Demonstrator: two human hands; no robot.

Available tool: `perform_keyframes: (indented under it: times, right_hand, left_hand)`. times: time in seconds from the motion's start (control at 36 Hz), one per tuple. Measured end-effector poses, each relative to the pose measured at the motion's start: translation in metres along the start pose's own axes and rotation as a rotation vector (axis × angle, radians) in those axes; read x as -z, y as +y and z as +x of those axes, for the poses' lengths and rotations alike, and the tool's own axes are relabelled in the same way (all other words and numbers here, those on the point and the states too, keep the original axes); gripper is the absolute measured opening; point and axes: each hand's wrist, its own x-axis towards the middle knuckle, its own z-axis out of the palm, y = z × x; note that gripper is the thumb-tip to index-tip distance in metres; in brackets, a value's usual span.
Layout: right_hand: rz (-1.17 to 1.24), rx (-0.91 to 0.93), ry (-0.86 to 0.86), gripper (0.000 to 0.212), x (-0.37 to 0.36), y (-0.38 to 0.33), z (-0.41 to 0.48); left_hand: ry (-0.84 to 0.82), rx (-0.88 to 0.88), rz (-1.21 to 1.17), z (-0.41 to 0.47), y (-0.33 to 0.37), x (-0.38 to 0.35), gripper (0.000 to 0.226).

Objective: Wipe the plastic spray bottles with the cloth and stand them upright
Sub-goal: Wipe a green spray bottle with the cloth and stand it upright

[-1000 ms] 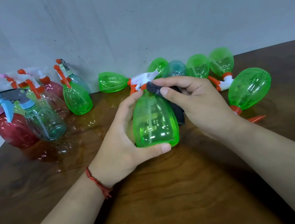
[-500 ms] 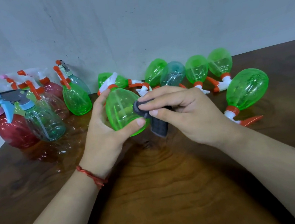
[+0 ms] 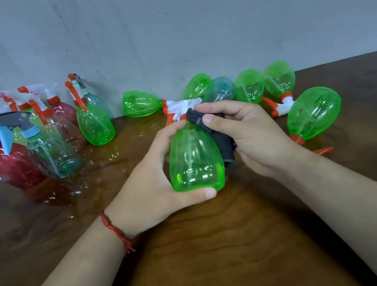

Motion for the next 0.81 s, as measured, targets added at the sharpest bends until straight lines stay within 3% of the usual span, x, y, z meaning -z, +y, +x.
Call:
perform_keyframes:
  times: [0.14,0.39,0.61,0.81]
  right_hand:
    - [-0.043,0.019,-0.005,0.021,-0.002,0.007,-0.001]
    - [-0.245,0.171,-0.041,0.023,-0.002,0.010,-0.003]
    - [-0.264,0.199,-0.091,0.022,-0.004,0.012,-0.004]
    - [-0.497,0.428,-0.175,0.024,-0.010,0.004,-0.012]
  left_hand:
    - [-0.055,-0.023,0.288,-0.001,0.006,0.007,0.121]
    - [-0.012,-0.125,0.436,0.004,-0.003,0.005,0.123]
    - [0.142,-0.015,0.126,0.002,-0.005,-0.001,0.113]
    - [0.386,0.050,-0.013,0.007,-0.012,0.006,0.110]
